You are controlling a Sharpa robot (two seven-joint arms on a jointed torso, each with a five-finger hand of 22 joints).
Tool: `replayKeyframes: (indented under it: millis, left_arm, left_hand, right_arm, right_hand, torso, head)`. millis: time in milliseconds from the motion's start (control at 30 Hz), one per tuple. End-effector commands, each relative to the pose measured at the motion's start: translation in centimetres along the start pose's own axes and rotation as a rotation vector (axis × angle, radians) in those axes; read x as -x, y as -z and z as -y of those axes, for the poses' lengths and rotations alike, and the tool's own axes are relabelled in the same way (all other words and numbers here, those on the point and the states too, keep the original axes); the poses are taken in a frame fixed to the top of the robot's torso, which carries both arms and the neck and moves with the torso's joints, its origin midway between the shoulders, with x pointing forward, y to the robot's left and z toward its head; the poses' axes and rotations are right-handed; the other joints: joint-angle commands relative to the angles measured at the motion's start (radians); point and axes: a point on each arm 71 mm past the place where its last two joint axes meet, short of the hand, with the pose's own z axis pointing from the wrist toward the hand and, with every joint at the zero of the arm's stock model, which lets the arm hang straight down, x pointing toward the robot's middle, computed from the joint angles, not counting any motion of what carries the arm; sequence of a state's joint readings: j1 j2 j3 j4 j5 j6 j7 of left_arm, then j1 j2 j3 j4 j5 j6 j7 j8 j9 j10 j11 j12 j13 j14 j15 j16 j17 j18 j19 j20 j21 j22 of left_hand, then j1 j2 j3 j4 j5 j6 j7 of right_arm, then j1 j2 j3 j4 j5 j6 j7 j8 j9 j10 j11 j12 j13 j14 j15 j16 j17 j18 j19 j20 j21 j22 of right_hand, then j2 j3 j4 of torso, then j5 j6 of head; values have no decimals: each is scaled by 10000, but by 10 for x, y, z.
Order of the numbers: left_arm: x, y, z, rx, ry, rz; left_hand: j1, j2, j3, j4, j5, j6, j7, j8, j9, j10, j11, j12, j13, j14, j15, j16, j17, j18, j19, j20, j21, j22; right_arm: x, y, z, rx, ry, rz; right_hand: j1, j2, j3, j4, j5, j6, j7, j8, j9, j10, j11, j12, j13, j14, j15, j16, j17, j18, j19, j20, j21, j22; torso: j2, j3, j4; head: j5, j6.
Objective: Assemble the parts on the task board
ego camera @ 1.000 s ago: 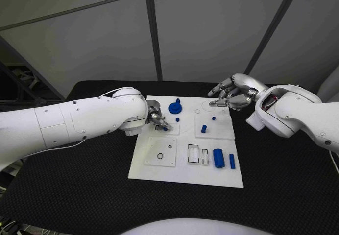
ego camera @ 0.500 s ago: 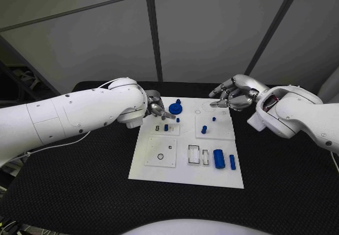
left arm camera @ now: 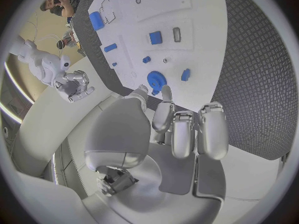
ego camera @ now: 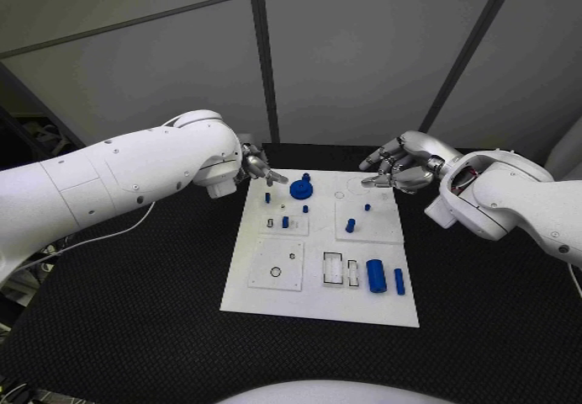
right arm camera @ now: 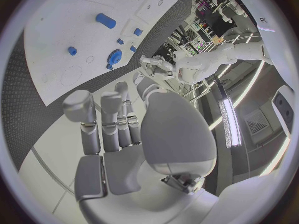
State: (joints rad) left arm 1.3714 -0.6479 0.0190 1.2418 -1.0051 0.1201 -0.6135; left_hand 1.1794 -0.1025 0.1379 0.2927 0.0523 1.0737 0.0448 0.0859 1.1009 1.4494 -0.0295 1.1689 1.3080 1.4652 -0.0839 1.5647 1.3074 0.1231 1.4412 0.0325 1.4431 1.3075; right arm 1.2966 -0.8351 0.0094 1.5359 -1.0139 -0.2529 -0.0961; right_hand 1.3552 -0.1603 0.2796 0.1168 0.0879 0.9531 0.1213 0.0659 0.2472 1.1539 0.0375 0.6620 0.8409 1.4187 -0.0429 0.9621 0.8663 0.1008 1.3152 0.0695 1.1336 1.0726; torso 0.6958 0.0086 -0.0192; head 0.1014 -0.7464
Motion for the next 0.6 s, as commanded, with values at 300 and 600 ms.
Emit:
replayKeyframes:
  millis: [300, 600]
  left_arm:
    - [12, -22, -8, 573, -531, -613]
    - [13, -34, -13, 1006, -804, -602]
  left_hand:
    - [151, 109, -43, -51, 9, 61, 83, -163, -391, -29, 122, -60, 803, 1050, 83, 42, 2616, -702, -77, 43, -108, 557]
    - [79, 154, -90, -28, 3, 100, 87, -178, -489, -28, 129, -47, 811, 1053, 91, 51, 2624, -702, -77, 53, -113, 559]
  right_arm:
    - [-1, 0, -3, 73, 36, -76]
    - [-2, -1, -4, 103, 31, -104]
  right_hand:
    - [-61, -32, 4, 54, 17, -86, -12, -28, 16, -61, -19, -30, -10, 43, 32, -31, -9, 94, -10, 12, -37, -14]
    - [-61, -32, 4, 54, 17, -86, -12, -28, 16, -61, -19, -30, -10, 43, 32, -31, -9, 94, -10, 12, -37, -14]
  torso:
    - [15, -6, -9]
    - [8, -10, -4]
  head:
    - [42, 17]
    - [31, -10]
